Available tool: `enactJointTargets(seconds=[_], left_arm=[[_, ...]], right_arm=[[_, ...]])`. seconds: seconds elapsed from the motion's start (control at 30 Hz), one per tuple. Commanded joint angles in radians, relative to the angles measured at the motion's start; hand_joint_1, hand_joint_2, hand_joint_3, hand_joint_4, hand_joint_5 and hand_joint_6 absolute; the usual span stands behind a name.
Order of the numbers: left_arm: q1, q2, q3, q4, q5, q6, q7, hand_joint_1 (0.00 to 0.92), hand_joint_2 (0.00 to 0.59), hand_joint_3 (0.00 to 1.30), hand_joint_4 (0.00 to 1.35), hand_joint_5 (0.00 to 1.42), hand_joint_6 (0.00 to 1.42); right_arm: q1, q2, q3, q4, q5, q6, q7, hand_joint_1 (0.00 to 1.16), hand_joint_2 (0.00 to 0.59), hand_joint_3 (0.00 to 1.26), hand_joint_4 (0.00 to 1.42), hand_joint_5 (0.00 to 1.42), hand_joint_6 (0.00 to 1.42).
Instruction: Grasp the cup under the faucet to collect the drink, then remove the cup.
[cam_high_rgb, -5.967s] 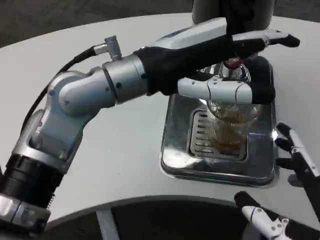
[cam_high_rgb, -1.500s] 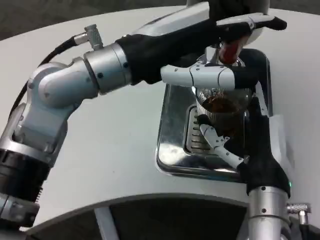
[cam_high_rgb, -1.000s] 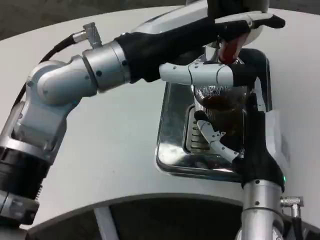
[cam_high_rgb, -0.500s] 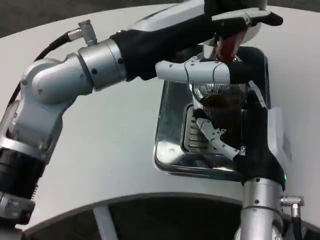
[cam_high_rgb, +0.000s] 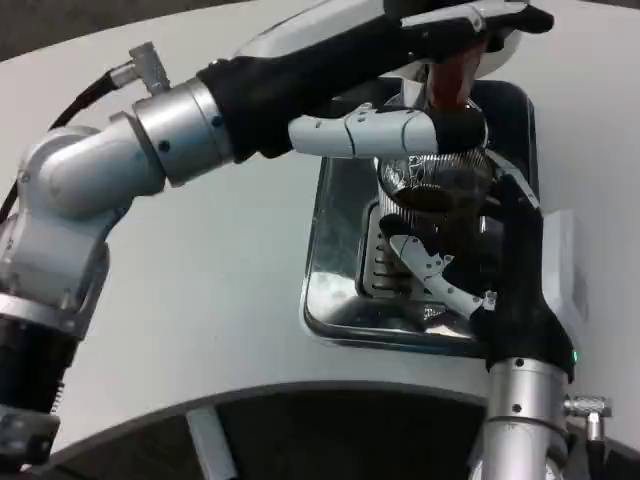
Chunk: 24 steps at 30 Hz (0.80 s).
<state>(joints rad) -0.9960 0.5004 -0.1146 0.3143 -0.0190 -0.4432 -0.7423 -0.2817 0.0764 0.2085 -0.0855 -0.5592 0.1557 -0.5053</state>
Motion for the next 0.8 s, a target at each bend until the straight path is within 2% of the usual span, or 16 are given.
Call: enactJointTargets(seconds=[0.03, 0.33, 0.8], left_arm=[[0.037, 0.004, 0.055, -0.014, -0.039, -0.007, 0.020, 0.000, 0.105, 0.14, 0.07, 0.13, 0.22], [0.038, 0.009, 0.109, -0.047, -0.086, 0.008, 0.018, 0.000, 0.104, 0.16, 0.10, 0.16, 0.23], [0.051, 0.009, 0.171, -0.080, -0.148, 0.004, 0.025, 0.000, 0.107, 0.19, 0.14, 0.20, 0.26]], right_arm=[[0.038, 0.035, 0.002, -0.002, 0.011, -0.025, -0.031, 0.75, 0.240, 0.38, 0.46, 0.55, 0.71], [0.045, 0.037, 0.000, -0.012, 0.008, -0.042, -0.058, 0.75, 0.242, 0.46, 0.53, 0.65, 0.83], [0.055, 0.033, -0.005, -0.019, 0.007, -0.044, -0.070, 0.76, 0.251, 0.49, 0.56, 0.67, 0.88]])
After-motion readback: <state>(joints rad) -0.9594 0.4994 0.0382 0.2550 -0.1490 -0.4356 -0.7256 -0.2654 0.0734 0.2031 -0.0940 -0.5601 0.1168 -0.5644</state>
